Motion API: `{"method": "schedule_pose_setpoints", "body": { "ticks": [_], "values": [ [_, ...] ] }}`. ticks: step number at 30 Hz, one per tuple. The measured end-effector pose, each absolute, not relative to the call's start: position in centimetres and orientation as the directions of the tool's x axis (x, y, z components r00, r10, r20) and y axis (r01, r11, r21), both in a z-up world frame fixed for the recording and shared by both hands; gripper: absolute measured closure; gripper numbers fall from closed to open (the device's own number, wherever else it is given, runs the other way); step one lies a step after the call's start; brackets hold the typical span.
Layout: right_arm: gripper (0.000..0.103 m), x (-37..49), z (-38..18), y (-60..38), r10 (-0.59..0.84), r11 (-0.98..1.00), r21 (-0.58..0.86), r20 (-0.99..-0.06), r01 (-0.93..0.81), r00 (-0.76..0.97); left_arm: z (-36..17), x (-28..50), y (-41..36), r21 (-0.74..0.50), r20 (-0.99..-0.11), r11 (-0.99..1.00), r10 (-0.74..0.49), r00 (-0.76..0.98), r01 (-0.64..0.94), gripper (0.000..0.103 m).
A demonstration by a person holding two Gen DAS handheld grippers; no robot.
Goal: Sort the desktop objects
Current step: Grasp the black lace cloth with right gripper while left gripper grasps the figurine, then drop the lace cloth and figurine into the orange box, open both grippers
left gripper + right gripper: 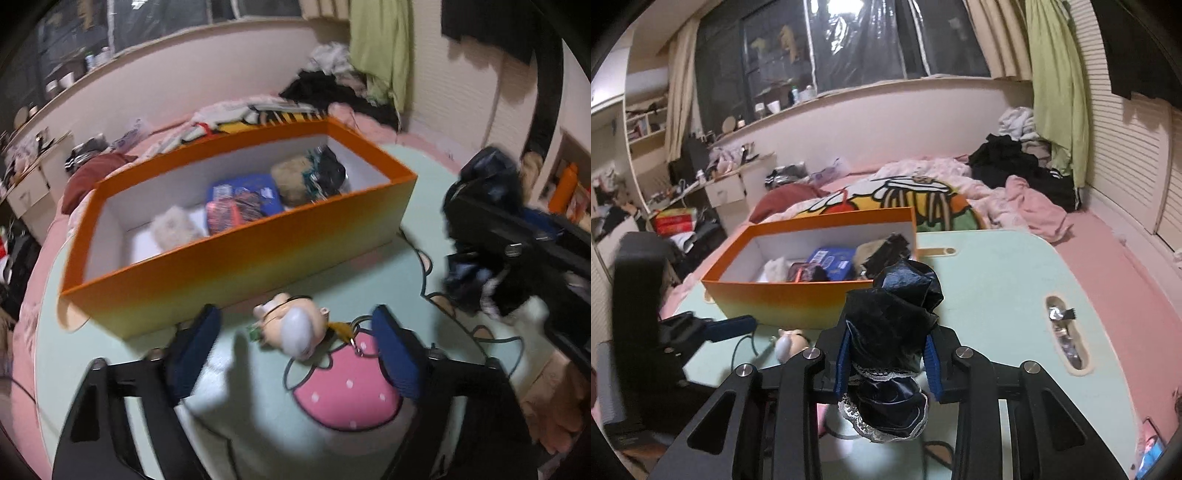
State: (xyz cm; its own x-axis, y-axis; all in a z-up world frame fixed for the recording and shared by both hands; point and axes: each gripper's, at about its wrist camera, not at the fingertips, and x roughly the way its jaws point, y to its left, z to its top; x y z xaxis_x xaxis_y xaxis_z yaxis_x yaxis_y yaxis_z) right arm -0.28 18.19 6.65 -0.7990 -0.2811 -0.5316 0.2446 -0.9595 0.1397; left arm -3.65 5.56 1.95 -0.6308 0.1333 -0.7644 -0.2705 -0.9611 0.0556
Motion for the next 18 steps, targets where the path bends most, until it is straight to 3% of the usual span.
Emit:
{"method": "schedule_pose_setpoints", "body": {
  "ticks": [1,5,8,13,18],
  "values": [
    [0.071,-0.3,6.6,18.4,-0.280,-0.960,0.143,-0.534,0.241,-0.798,1.6,-4.1,5.6,0.065,-0.778,-0.963,0.115,-0.618,-0.261,0.051],
    [0.071,-0.6,5.6,18.7,-0.282,-0.959,0.158,-0.560,0.233,-0.779,2.2,-2.8,4.3,-0.014,-0.747,-0.963,0.188,-0.638,-0.268,0.052],
    [0.071,-0.7,5.2,18.4,-0.292,-0.956,0.164,-0.575,0.241,-0.765,3.9,-0.6,3.4,0.011,-0.689,-0.963,0.188,-0.700,-0.269,0.052],
    [0.071,-1.5,8.1,16.9,-0.336,-0.942,0.162,-0.520,0.295,-0.786,8.4,-1.0,1.4,-0.042,-0.614,-0.968,0.220,-0.758,-0.247,0.052],
    [0.070,-5.5,11.5,14.8,-0.324,-0.946,0.134,-0.469,0.297,-0.821,11.6,-5.8,0.2,-0.057,-0.580,-0.985,0.164,-0.798,-0.161,0.051]
  ]
}}
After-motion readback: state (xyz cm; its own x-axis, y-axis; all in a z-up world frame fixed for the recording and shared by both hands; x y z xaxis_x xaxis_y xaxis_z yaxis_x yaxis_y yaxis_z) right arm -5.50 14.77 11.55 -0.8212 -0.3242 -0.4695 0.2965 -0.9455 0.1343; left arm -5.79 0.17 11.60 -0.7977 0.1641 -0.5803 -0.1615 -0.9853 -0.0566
